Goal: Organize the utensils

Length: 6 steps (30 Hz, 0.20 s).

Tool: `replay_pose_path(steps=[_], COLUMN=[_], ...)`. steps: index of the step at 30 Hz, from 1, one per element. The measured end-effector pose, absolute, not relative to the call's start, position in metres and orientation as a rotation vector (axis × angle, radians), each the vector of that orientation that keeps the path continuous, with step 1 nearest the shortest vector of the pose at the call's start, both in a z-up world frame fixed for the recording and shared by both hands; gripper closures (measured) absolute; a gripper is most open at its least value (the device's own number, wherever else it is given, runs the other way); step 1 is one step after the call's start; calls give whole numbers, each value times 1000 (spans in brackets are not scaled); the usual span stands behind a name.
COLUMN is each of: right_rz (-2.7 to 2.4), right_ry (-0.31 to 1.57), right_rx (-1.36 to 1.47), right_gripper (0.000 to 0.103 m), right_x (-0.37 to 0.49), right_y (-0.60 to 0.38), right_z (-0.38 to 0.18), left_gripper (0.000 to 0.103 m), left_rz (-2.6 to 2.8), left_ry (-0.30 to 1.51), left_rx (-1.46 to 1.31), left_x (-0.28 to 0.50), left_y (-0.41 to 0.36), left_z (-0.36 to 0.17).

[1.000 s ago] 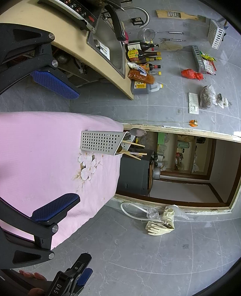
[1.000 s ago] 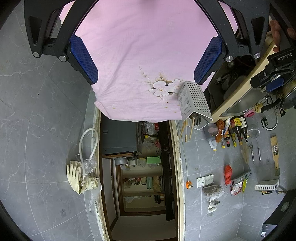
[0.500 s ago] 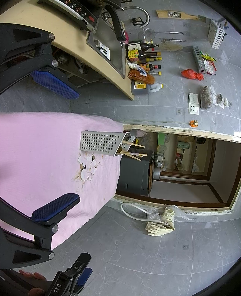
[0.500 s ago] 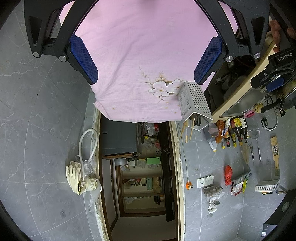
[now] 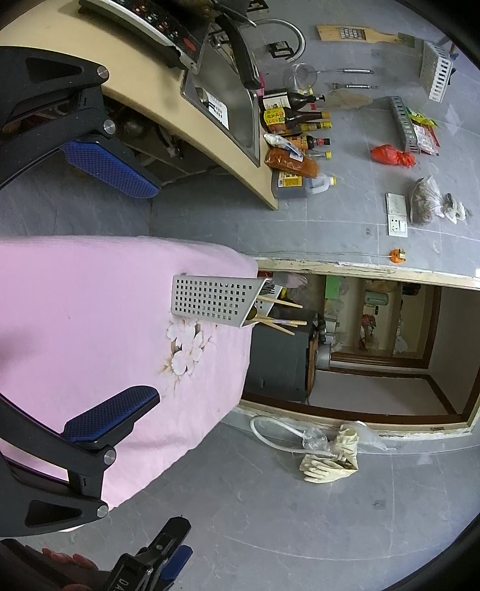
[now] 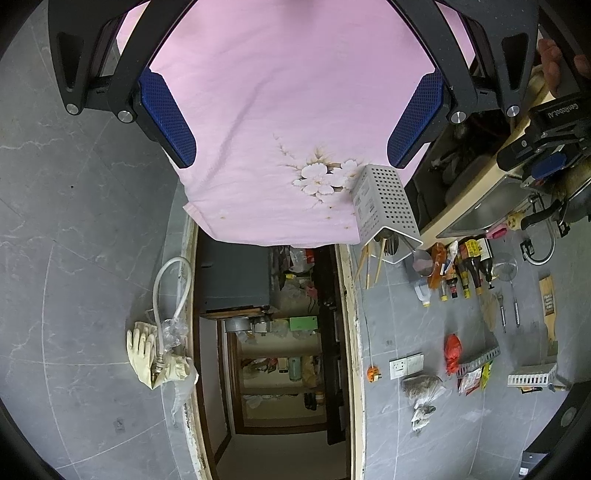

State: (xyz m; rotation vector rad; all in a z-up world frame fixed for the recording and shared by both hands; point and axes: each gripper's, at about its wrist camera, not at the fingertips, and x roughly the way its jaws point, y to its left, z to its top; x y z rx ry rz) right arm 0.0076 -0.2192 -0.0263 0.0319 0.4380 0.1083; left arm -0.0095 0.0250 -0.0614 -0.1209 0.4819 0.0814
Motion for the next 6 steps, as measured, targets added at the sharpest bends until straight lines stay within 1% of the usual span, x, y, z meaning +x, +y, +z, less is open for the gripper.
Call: replay_pose_path(steps=[6], right_rz=[108], right_ry=[453], right_rx=[33], right_gripper=[1], right_x=[11], right_y=[-220], right_z=[-30], left_gripper=[0], left_rz=[84], left_ry=[495], left_rx=[-120], left_x=[-4], left_y=[25], left_z=[-60])
